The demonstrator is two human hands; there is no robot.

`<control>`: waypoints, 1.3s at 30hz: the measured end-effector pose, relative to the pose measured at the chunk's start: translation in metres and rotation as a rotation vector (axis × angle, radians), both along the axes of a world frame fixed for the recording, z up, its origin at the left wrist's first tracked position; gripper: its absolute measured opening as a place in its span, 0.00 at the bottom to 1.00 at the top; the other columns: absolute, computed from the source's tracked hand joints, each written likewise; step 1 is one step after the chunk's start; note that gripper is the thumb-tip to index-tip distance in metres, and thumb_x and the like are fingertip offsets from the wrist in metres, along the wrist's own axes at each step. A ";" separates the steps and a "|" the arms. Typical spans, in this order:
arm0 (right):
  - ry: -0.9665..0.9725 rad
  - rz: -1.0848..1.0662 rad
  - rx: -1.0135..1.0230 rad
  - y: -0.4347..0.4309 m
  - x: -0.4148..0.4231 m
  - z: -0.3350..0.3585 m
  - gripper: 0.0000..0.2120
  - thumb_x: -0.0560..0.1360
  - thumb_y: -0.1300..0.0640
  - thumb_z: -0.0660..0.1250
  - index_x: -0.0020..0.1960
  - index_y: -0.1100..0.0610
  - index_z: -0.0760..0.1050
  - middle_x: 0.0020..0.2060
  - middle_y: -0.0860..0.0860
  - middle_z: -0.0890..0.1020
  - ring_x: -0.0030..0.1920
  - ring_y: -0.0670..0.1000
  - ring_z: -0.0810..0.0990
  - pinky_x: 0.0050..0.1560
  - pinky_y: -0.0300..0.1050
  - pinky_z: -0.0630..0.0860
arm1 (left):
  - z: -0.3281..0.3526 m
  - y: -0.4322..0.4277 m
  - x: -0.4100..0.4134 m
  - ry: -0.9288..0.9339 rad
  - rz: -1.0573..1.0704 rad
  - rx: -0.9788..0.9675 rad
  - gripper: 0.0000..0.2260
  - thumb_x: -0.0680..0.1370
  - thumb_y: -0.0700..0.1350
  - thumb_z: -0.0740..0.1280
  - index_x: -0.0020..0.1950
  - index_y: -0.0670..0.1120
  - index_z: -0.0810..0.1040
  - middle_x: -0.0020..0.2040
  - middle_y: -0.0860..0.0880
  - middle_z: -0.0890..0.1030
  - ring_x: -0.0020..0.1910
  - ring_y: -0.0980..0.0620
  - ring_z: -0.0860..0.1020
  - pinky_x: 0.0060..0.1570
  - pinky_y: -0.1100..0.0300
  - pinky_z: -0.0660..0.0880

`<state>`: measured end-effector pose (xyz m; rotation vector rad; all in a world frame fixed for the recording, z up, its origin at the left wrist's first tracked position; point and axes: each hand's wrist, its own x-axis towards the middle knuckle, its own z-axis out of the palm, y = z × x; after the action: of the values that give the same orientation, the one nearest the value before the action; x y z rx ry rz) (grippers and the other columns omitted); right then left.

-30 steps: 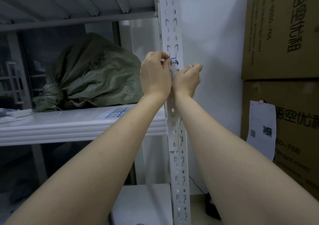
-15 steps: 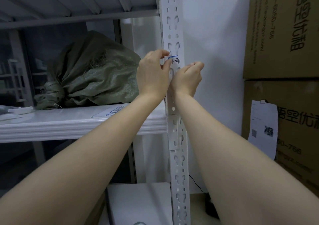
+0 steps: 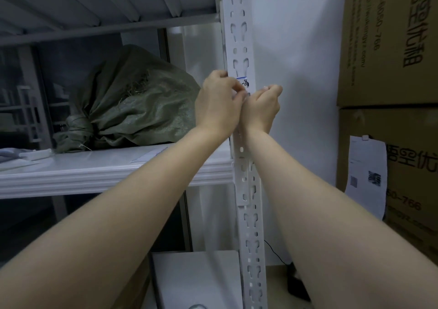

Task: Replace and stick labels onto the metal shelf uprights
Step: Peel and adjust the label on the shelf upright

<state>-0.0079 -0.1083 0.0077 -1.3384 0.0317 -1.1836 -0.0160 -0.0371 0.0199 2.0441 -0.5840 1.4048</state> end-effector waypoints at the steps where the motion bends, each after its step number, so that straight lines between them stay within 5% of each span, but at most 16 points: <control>1: -0.001 -0.002 -0.001 0.000 0.000 0.000 0.10 0.81 0.61 0.48 0.57 0.64 0.65 0.43 0.53 0.71 0.41 0.54 0.69 0.37 0.41 0.60 | -0.004 0.002 0.000 0.006 -0.020 0.012 0.05 0.76 0.44 0.68 0.47 0.46 0.83 0.53 0.49 0.80 0.52 0.50 0.78 0.51 0.56 0.75; 7: 0.002 -0.045 -0.006 0.002 0.003 0.000 0.11 0.82 0.60 0.47 0.55 0.64 0.65 0.41 0.53 0.71 0.40 0.55 0.70 0.38 0.43 0.62 | 0.001 0.008 0.004 0.004 -0.161 -0.160 0.07 0.77 0.43 0.69 0.54 0.47 0.79 0.49 0.49 0.83 0.45 0.51 0.82 0.49 0.51 0.79; 19: -0.009 -0.001 0.002 0.001 0.001 -0.002 0.12 0.81 0.60 0.47 0.56 0.64 0.65 0.36 0.48 0.69 0.37 0.52 0.70 0.38 0.44 0.63 | 0.010 -0.001 -0.001 -0.046 0.000 -0.151 0.05 0.77 0.44 0.67 0.48 0.48 0.84 0.45 0.50 0.85 0.46 0.49 0.81 0.47 0.53 0.78; 24: 0.005 0.005 -0.003 0.001 -0.002 -0.002 0.11 0.81 0.61 0.48 0.57 0.65 0.65 0.42 0.53 0.71 0.40 0.55 0.69 0.38 0.42 0.61 | 0.000 0.006 -0.002 0.015 0.022 0.047 0.05 0.76 0.42 0.67 0.46 0.45 0.83 0.48 0.47 0.82 0.47 0.47 0.79 0.50 0.52 0.76; 30: 0.012 -0.008 -0.001 0.002 -0.001 -0.001 0.05 0.81 0.60 0.47 0.50 0.59 0.61 0.40 0.54 0.71 0.39 0.56 0.69 0.37 0.43 0.60 | 0.005 0.009 -0.003 0.006 -0.039 -0.072 0.05 0.77 0.44 0.68 0.53 0.47 0.78 0.41 0.52 0.81 0.43 0.49 0.80 0.45 0.52 0.78; 34: 0.003 0.010 -0.010 0.001 -0.002 -0.002 0.05 0.81 0.60 0.47 0.48 0.59 0.59 0.33 0.48 0.67 0.31 0.45 0.66 0.27 0.42 0.57 | 0.010 0.005 -0.005 -0.019 0.092 -0.053 0.03 0.77 0.48 0.68 0.50 0.53 0.81 0.44 0.54 0.84 0.46 0.49 0.81 0.45 0.53 0.77; 39: 0.009 0.029 -0.017 0.001 -0.002 -0.003 0.06 0.82 0.60 0.46 0.49 0.58 0.60 0.32 0.47 0.66 0.30 0.43 0.66 0.27 0.39 0.58 | 0.015 0.004 -0.005 -0.034 0.167 -0.072 0.03 0.77 0.50 0.68 0.47 0.54 0.82 0.46 0.54 0.84 0.47 0.48 0.80 0.42 0.58 0.73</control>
<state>-0.0099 -0.1075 0.0048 -1.3546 0.0088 -1.1561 -0.0210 -0.0331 0.0346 2.0536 -0.3782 1.5360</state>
